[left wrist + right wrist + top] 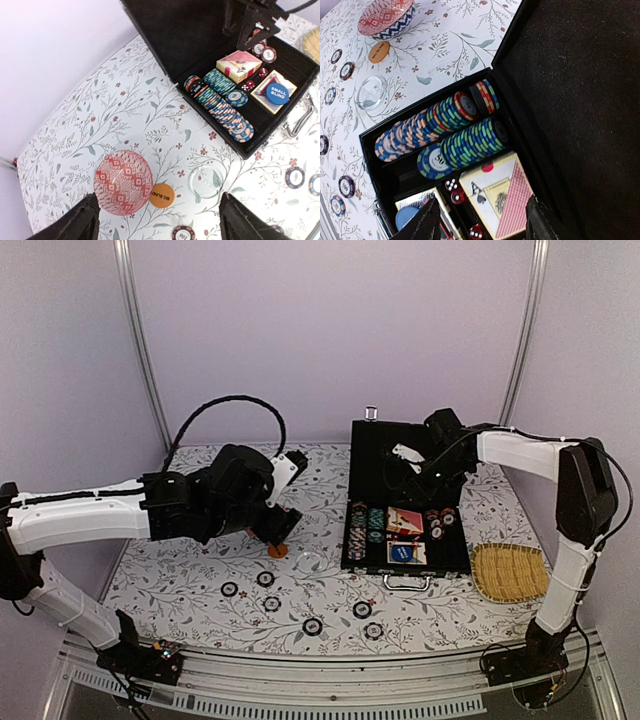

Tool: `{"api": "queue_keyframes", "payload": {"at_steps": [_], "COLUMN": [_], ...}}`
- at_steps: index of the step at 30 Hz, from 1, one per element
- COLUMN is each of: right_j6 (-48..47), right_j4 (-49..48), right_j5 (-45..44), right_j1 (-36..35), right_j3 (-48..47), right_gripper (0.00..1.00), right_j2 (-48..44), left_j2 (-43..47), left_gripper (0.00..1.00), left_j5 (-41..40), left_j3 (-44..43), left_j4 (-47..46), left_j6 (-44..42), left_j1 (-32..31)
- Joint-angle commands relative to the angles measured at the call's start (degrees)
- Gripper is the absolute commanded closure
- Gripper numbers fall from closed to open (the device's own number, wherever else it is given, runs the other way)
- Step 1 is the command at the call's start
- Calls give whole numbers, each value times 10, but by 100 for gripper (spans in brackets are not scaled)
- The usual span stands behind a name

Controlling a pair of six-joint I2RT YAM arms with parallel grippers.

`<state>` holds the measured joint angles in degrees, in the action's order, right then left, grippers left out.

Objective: Pack up texas hold em set

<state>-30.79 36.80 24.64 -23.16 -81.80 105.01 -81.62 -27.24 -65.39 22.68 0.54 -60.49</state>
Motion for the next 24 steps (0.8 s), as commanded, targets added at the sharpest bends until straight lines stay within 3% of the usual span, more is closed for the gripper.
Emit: {"api": "queue_keyframes", "payload": {"at_steps": [1, 9, 24], "right_j6": [35, 59, 64], "right_j4": [31, 46, 53], "right_j5": [-24, -42, -98], "right_j1": [-13, -31, -31], "right_j3": [-72, -140, -106], "right_gripper": [41, 38, 36], "right_j2": [73, 156, 170], "left_j2": [71, 122, 112], "left_gripper": [17, 17, 16], "left_j5": [-43, -49, -53], "left_j3": [34, 76, 79], "left_j4": [31, 41, 48], "left_j6": [95, 128, 129], "left_j1": [15, 23, 23]}}
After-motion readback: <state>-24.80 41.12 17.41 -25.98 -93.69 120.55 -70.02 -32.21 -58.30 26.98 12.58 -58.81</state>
